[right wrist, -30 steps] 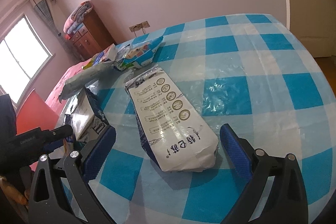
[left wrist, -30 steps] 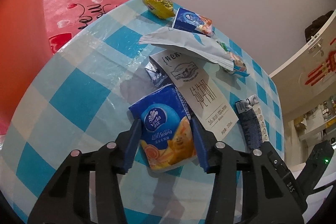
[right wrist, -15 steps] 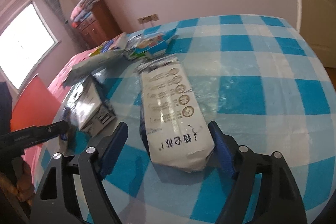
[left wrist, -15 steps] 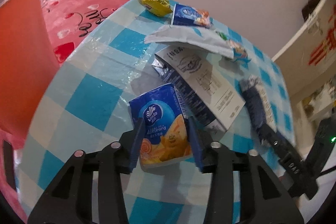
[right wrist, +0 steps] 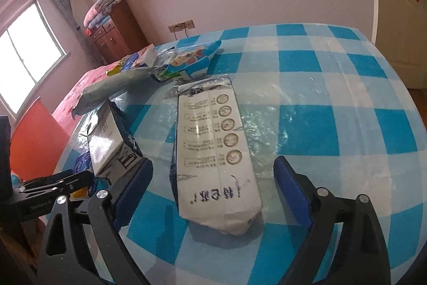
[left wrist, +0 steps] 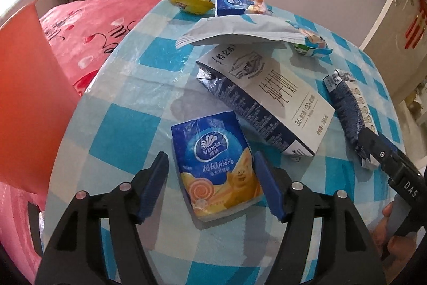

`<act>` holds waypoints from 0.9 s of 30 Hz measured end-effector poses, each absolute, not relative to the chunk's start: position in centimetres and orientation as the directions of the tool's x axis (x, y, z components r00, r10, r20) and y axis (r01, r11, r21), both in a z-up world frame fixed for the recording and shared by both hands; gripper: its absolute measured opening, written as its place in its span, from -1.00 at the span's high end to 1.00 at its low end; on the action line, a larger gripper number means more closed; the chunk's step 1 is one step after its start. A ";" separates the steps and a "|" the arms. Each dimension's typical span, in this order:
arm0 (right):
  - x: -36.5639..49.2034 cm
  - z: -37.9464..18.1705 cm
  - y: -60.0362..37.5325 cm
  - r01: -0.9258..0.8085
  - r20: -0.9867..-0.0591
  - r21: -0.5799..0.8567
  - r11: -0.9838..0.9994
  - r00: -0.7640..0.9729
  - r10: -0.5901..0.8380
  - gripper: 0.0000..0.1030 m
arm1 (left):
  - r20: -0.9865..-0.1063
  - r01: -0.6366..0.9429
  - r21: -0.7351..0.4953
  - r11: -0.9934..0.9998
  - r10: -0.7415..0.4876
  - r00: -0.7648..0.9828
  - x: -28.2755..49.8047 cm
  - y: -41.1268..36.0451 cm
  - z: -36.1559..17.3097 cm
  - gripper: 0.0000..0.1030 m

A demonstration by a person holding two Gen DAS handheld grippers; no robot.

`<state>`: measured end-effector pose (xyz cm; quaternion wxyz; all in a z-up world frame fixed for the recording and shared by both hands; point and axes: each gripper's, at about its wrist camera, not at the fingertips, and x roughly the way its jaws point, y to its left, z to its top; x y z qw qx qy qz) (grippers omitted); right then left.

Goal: Collect trash
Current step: 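Grasp the Vinda tissue pack with the left tool while the right tool grasps a white milk carton, then carry the tissue pack and carton over the orange bucket and open both tools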

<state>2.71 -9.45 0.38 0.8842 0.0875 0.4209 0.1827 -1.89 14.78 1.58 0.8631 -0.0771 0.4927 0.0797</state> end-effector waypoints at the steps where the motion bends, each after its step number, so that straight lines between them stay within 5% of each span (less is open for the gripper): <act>1: 2.8 0.4 -9.3 -0.248 -0.713 0.307 0.919 0.579 0.395 -0.76 | -0.861 -0.217 -0.039 0.975 0.077 0.502 -1.8 14.6 1.5 -0.27; 3: 2.9 0.4 -9.4 -0.244 -0.712 0.309 0.919 0.581 0.393 -0.75 | -0.857 -0.225 -0.007 0.974 0.110 0.503 -1.8 14.4 1.5 -0.10; 9: 2.9 0.2 -9.0 -0.238 -0.727 0.282 0.930 0.579 0.369 -0.30 | -0.851 -0.232 -0.029 0.972 0.097 0.516 -2.0 14.8 1.6 0.07; 22: 1.8 1.2 -9.7 -0.224 -0.680 0.287 0.931 0.637 0.363 0.00 | -0.830 -0.211 -0.139 0.968 0.002 0.558 -3.5 17.3 1.7 0.29; 25: 1.4 1.4 -9.8 -0.215 -0.673 0.285 0.934 0.649 0.355 0.46 | -0.821 -0.199 -0.164 0.966 -0.022 0.570 -4.1 17.9 1.7 0.31; 27: 1.3 1.4 -9.7 -0.214 -0.672 0.284 0.935 0.650 0.353 0.48 | -0.818 -0.194 -0.173 0.966 -0.031 0.575 -4.2 18.1 1.7 0.31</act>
